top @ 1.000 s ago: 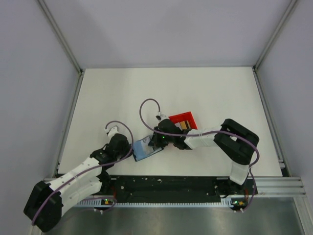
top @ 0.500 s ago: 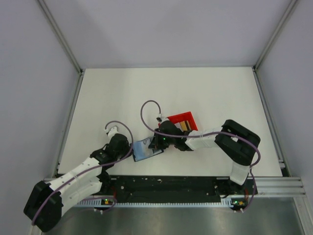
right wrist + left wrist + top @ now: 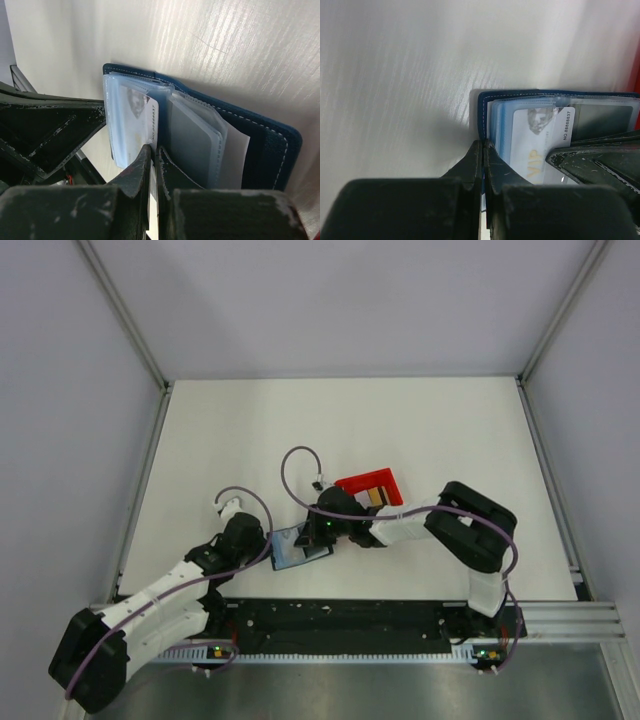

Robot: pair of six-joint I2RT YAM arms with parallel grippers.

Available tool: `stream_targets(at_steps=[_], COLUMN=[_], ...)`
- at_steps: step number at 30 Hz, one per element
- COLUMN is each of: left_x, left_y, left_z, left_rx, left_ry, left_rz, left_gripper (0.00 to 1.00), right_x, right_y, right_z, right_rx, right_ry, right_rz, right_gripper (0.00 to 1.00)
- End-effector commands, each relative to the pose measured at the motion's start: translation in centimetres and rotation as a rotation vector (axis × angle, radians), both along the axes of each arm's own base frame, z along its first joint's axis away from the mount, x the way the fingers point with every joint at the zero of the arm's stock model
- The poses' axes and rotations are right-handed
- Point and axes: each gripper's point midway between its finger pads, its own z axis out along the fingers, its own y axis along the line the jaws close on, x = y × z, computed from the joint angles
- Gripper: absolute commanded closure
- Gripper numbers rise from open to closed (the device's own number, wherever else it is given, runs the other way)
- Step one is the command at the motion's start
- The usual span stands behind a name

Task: Put the credit cards into the card holder
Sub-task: Insert the credit card into the card holder.

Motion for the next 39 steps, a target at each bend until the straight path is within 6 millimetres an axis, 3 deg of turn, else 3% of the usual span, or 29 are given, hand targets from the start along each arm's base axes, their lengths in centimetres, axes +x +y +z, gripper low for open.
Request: stream_targets(at_steps=[1,5,12,17,26,30,39], left_x=[0.2,0.3,0.3,0.2,0.2,0.4,0.6], left_y=[-1.2,-1.3,-0.6,-0.5,-0.5,-0.8,-1.2], left_z=[0.5,0.6,0.6,0.5,0.5,0.6,0.9], left_rx=[-0.061,-0.067,-0.039,-0.036,-0.035,-0.042,-0.057], left_ry=[-0.015,-0.021,-0.02,-0.018,-0.021,-0.028,-0.037], left_rz=[-0.018,-0.023,0.001,0.005,-0.002,-0.011,-0.027], left_gripper=[1.0,1.0,1.0,1.0,1.0,1.0,1.0], right_x=[-4.1,-4.6,-2.1,-0.6,-0.8,-1.0,-2.6], right_y=[1.3,2.0,-0.9,-2.2,-0.6,0.2,3.3], right_z=[-1.7,-1.5,0.0,1.0,2.9,1.8,3.5], right_rx=[-0.031,-0.021,-0.061,-0.1,0.018,-0.008,0.041], right_ry=[0.085,0.09,-0.018,-0.094,-0.116,-0.09,-0.133], right_rz=[0.104,0.135,0.033,0.001,0.031,0.07,0.173], right_gripper=[1.0,0.93,0.71,0.67,0.63,0.62,0.66])
